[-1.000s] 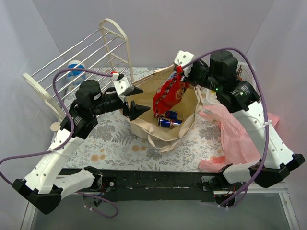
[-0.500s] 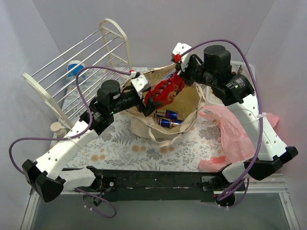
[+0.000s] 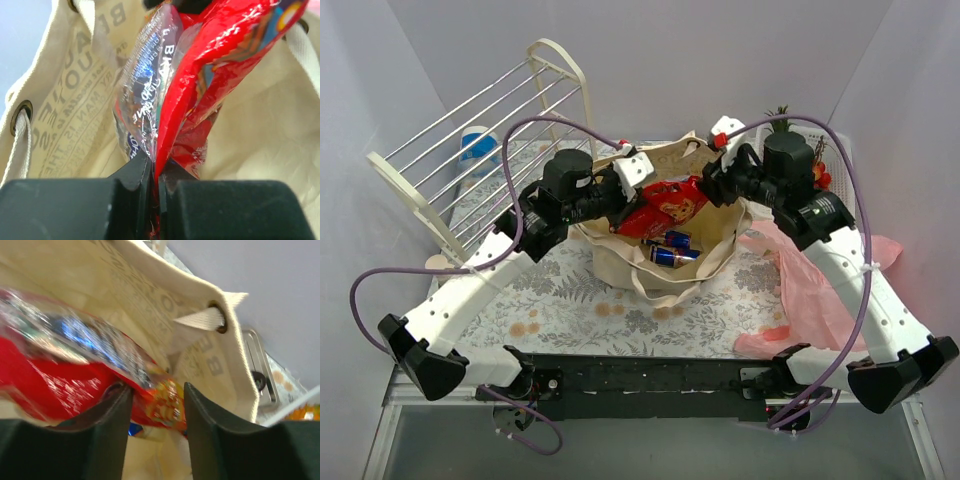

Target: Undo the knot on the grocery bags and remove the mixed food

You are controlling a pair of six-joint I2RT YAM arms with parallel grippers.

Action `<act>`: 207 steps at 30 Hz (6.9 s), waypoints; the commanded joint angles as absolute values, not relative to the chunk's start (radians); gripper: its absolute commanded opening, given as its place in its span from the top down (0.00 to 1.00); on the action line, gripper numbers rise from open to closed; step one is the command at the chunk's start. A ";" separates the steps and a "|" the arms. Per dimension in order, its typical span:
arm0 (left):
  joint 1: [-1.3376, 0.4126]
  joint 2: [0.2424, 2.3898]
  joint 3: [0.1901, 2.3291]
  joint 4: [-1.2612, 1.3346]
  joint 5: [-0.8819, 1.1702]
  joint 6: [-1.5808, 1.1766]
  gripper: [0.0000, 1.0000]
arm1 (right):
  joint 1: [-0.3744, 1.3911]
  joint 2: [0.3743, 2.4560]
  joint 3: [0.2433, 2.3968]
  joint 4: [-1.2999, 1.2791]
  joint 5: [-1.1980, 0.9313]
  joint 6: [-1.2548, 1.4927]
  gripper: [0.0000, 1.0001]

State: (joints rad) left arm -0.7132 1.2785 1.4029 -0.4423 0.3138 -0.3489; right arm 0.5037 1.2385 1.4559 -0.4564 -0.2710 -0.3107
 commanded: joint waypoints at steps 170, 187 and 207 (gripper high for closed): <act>-0.411 1.532 1.931 -0.317 -0.138 -0.552 1.00 | 0.434 1.186 0.985 0.057 -0.463 -0.164 0.34; -0.250 1.337 1.449 -0.153 0.106 -0.680 1.00 | 0.434 1.216 0.985 0.032 -0.476 -0.175 0.34; -0.247 1.710 1.766 -0.167 0.282 -0.661 1.00 | 0.434 1.267 1.003 0.052 -0.480 -0.153 0.34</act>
